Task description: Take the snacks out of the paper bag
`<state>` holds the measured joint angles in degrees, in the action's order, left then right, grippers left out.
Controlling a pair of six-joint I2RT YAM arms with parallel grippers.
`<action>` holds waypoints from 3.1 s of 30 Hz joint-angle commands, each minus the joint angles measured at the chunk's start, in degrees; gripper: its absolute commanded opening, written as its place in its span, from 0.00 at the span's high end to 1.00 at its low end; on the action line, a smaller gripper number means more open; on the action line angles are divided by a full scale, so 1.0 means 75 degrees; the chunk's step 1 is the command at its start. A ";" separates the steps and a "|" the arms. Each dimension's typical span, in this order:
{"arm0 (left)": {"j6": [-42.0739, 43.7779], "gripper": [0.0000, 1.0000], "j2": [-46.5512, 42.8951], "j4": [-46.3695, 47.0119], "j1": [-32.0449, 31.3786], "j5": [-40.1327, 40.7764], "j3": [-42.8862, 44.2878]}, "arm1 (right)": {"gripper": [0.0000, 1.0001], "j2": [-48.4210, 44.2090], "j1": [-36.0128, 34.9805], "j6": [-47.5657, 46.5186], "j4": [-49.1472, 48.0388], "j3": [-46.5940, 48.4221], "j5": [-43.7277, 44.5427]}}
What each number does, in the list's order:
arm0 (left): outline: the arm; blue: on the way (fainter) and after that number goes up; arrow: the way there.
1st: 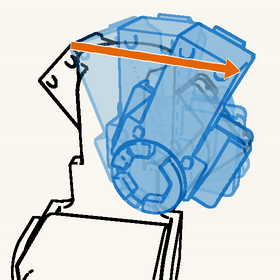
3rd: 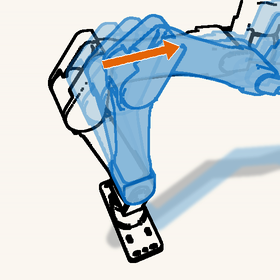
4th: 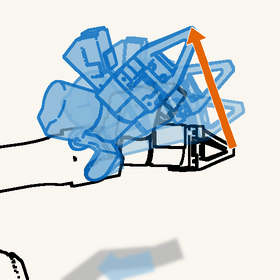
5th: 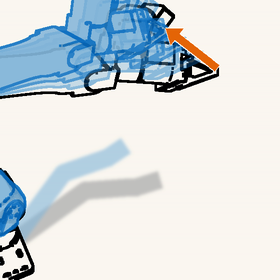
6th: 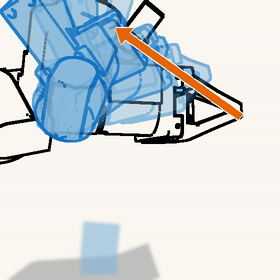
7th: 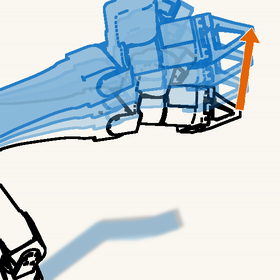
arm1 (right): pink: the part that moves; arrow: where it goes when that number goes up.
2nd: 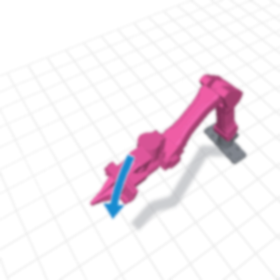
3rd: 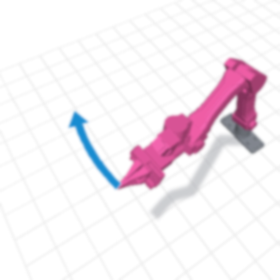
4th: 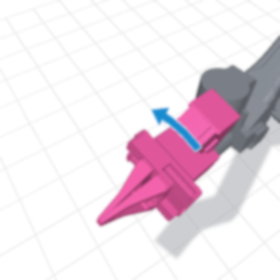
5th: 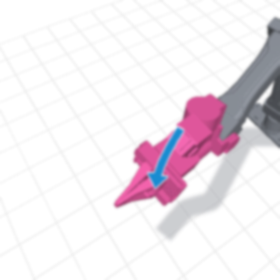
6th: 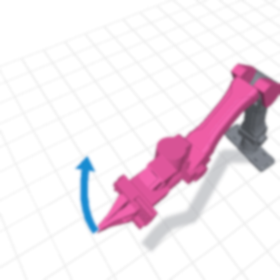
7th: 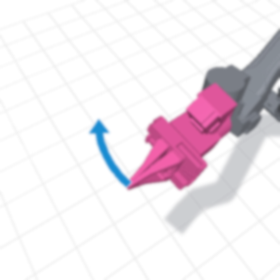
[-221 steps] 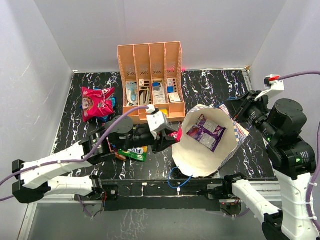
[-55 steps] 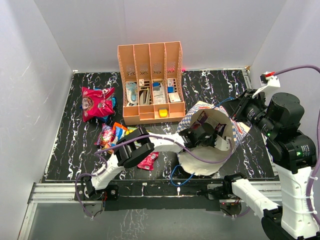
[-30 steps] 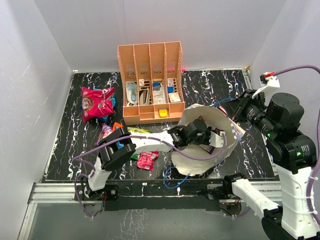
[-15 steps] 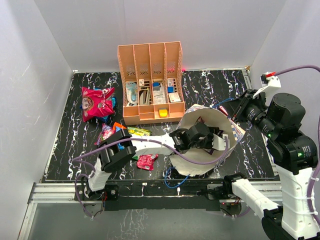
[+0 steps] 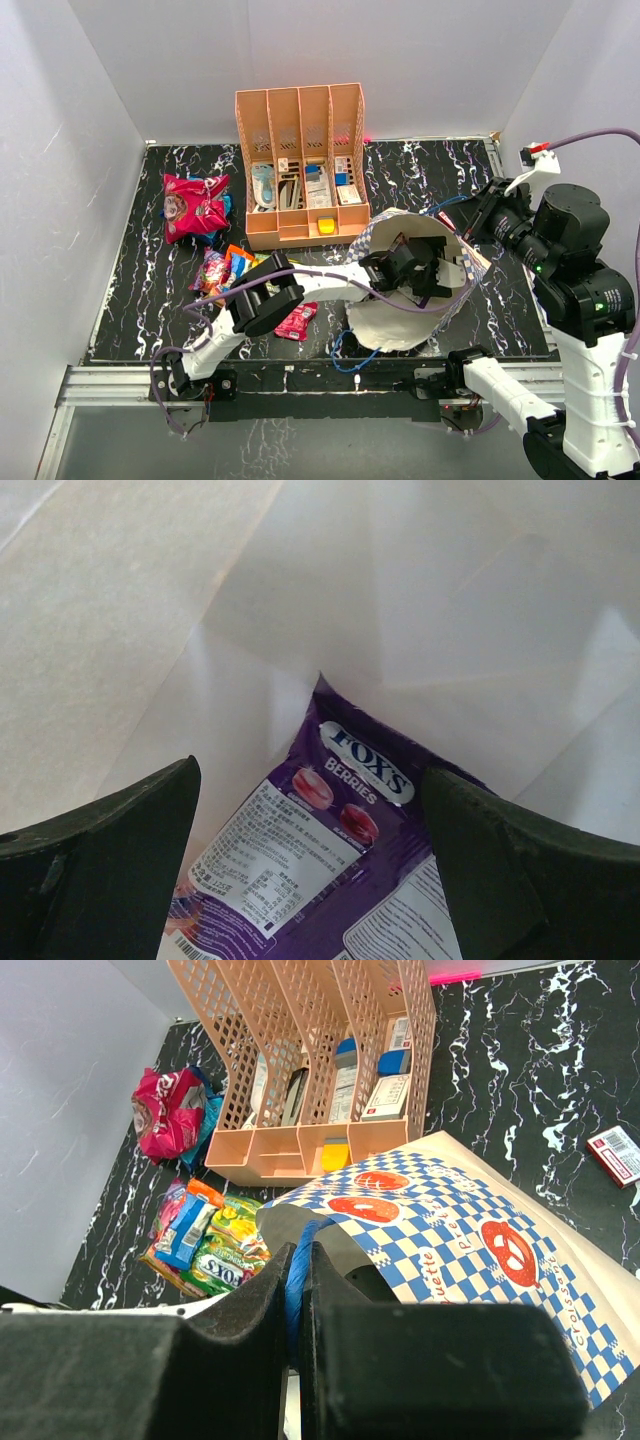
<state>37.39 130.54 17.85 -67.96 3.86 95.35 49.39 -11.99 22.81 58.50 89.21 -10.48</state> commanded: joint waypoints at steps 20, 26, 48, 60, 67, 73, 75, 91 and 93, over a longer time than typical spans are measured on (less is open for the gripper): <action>-0.0555 0.81 -0.0130 -0.0213 0.0476 -0.0317 0.0054 | 0.92 -0.0073 0.0007 0.0050 -0.0483 0.0189 0.0026; -0.0695 1.00 -0.0735 -0.0121 0.0452 -0.0298 -0.0272 | 0.92 -0.0163 0.0005 0.0085 -0.0511 0.0094 0.0069; -0.2112 1.00 -0.4604 -0.0042 -0.0370 -0.1191 -0.2990 | 0.92 -0.0460 0.0005 0.0180 -0.0818 -0.0098 0.0693; -0.3747 1.00 -0.7589 -0.0627 -0.0383 -0.1794 -0.2933 | 0.92 -0.0583 0.0005 0.0420 -0.1357 -0.0449 0.0645; -0.4011 1.00 -0.8816 -0.1035 -0.0383 -0.0662 -0.2171 | 0.92 -0.0397 0.0005 0.1912 -0.1696 0.0005 0.0313; -0.3784 1.00 -0.9299 -0.1520 -0.0383 0.0413 -0.1626 | 0.92 -0.0320 0.0005 0.2054 -0.0953 -0.0240 0.2484; -0.3753 1.00 -0.9362 -0.1787 -0.0383 0.0646 -0.1451 | 0.92 -0.0363 0.0005 0.1896 -0.0819 -0.0556 0.3517; -0.3468 1.00 -0.9526 -0.2983 -0.0383 0.2365 -0.1242 | 0.84 -0.1282 0.0011 -0.0266 -0.1217 -0.2603 0.7105; -0.3420 1.00 -0.9457 -0.3226 -0.0383 0.2632 -0.1225 | 0.77 -0.1364 0.0005 -0.0275 -0.1189 -0.2647 0.7139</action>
<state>10.48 59.90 -5.56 -70.63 18.28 83.61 39.75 -11.99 22.61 52.07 70.39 38.63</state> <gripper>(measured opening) 0.018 0.174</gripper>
